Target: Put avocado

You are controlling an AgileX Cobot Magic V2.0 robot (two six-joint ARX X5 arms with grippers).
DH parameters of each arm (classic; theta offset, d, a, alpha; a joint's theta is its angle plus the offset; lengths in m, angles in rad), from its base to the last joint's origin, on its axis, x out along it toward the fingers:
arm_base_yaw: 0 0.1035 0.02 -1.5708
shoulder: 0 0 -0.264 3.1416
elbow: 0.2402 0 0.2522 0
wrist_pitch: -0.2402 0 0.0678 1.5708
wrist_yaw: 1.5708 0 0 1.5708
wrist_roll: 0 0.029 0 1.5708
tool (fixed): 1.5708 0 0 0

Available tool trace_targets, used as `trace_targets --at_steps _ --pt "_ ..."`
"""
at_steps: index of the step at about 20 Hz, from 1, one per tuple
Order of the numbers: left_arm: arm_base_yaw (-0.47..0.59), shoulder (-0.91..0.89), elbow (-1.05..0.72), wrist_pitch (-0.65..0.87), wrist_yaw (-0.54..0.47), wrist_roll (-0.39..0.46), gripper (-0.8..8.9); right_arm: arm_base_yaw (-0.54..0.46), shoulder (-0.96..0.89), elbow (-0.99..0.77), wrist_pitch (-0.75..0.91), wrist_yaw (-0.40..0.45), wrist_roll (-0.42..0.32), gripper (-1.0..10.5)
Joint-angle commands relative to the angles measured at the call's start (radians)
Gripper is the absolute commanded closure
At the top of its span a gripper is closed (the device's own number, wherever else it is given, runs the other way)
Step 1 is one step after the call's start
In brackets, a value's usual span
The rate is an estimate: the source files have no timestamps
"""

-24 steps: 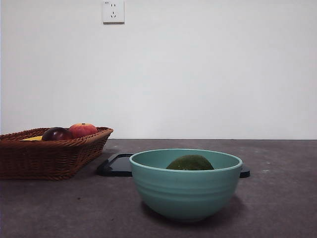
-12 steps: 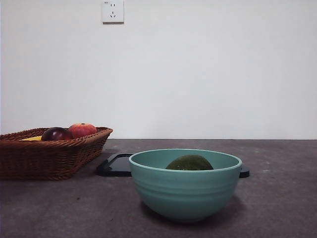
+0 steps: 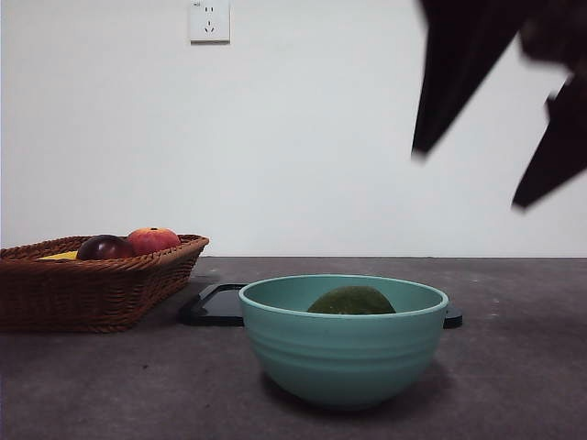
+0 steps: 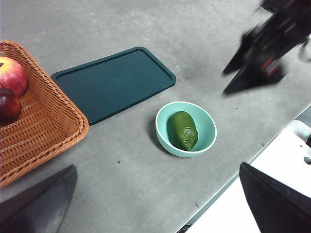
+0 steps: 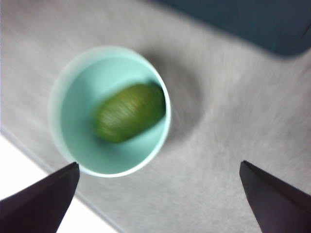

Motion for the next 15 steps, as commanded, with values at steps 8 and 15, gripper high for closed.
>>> trace_targets --at_steps 8,15 --pt "-0.006 0.003 0.01 0.016 -0.005 0.002 2.83 0.106 0.262 0.018 0.082 0.121 0.105 4.0" --pt "-0.006 0.003 0.01 0.02 -0.005 0.005 2.83 0.107 0.324 0.018 0.135 0.121 0.173 5.8"
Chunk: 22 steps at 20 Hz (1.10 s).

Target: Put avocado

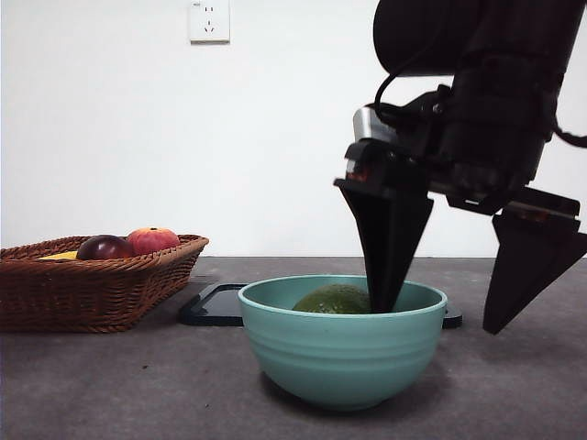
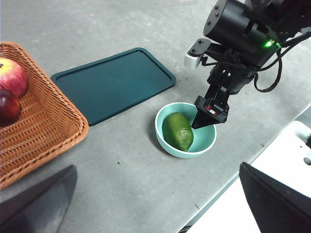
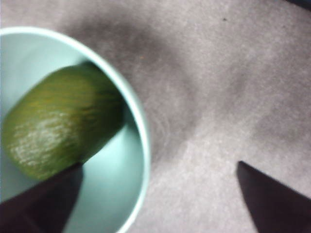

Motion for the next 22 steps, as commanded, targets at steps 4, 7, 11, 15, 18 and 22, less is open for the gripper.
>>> trace_targets --at_steps 4,7,11,15,18,22 --pt "-0.006 0.003 0.01 0.018 -0.005 0.005 2.83 0.01 0.024 0.018 0.046 -0.004 0.018 9.3" --pt "-0.006 0.003 0.01 0.018 -0.005 0.005 2.83 0.01 0.024 0.018 0.054 -0.003 0.019 9.4" --pt "-0.006 0.003 0.01 0.018 -0.005 0.005 2.83 0.01 0.024 0.034 0.068 -0.002 0.037 9.4" --pt "-0.006 0.003 0.01 0.018 -0.005 0.008 2.83 -0.031 0.055 0.153 0.02 0.004 0.036 9.4" --pt "-0.006 0.003 0.01 0.018 -0.005 0.008 2.83 -0.086 0.145 0.307 -0.024 0.004 0.014 9.4" --pt "-0.006 0.003 0.01 0.018 -0.005 0.007 2.83 -0.163 0.363 0.598 -0.097 0.004 -0.049 9.4"
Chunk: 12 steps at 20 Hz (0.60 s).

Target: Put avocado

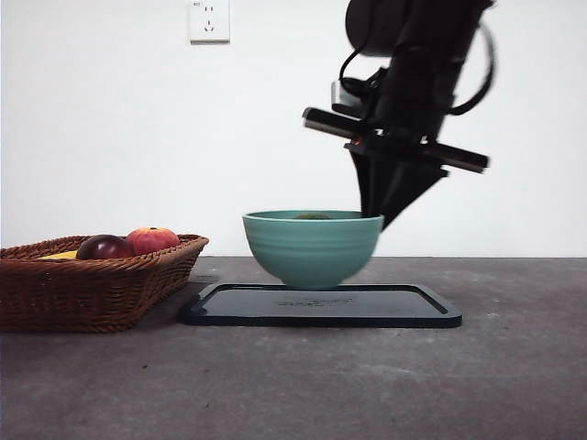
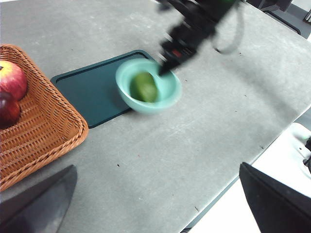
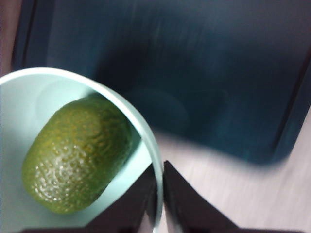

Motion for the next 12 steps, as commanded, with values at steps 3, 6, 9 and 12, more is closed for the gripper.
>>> trace_targets --at_steps 3,6,9,12 --pt "-0.006 0.003 0.01 0.01 -0.005 0.007 2.83 -0.058 0.254 0.33 -0.089 -0.008 -0.043 9.4" --pt "-0.006 0.003 0.01 0.01 -0.005 0.007 2.83 -0.08 0.351 0.418 -0.099 -0.006 -0.049 9.4" --pt "-0.006 0.003 0.01 0.01 -0.005 0.007 2.83 -0.082 0.389 0.418 -0.104 -0.005 -0.057 9.4" --pt "-0.006 0.003 0.01 0.01 -0.005 0.005 2.83 -0.08 0.389 0.418 -0.09 -0.005 -0.057 9.4"
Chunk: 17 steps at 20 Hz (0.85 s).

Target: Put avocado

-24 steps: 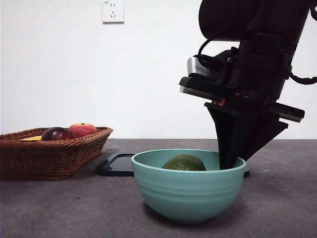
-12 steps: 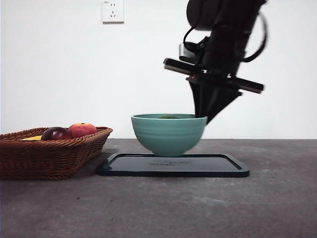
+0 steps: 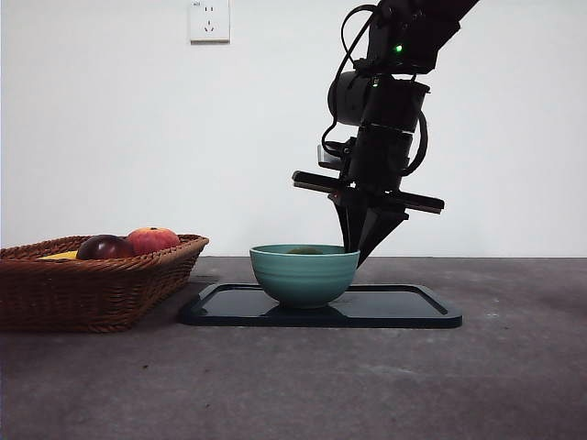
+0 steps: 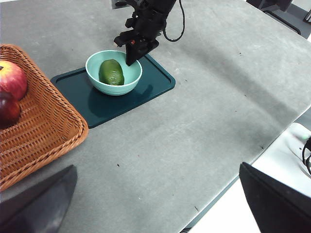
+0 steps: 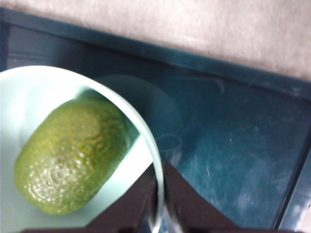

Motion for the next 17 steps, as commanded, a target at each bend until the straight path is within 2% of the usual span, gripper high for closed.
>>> trace_targets --at_steps 1,2,3,4,9,13,17 --pt "-0.006 0.003 0.01 0.01 -0.005 0.005 2.83 0.005 0.023 0.026 -0.004 0.002 -0.009 9.2" --pt "-0.006 0.003 0.01 0.01 -0.005 0.004 2.83 0.005 0.023 0.027 -0.007 0.003 -0.009 7.9" --pt "-0.006 0.003 0.01 0.01 -0.005 0.004 2.83 0.004 0.018 0.03 -0.012 0.009 -0.008 6.2" --pt "-0.006 0.003 0.01 0.01 -0.005 0.004 2.83 0.0 0.011 0.048 -0.037 0.031 -0.008 5.1" --pt "-0.006 0.003 0.01 0.01 -0.005 0.005 2.83 0.014 -0.122 0.197 -0.256 0.131 -0.069 4.3" --pt "-0.006 0.003 0.011 0.01 -0.005 0.005 2.83 0.063 -0.304 0.196 -0.449 0.299 -0.11 4.0" --pt "-0.006 0.003 0.01 0.01 -0.005 0.005 2.83 0.114 -0.452 0.178 -0.513 0.323 -0.11 4.0"
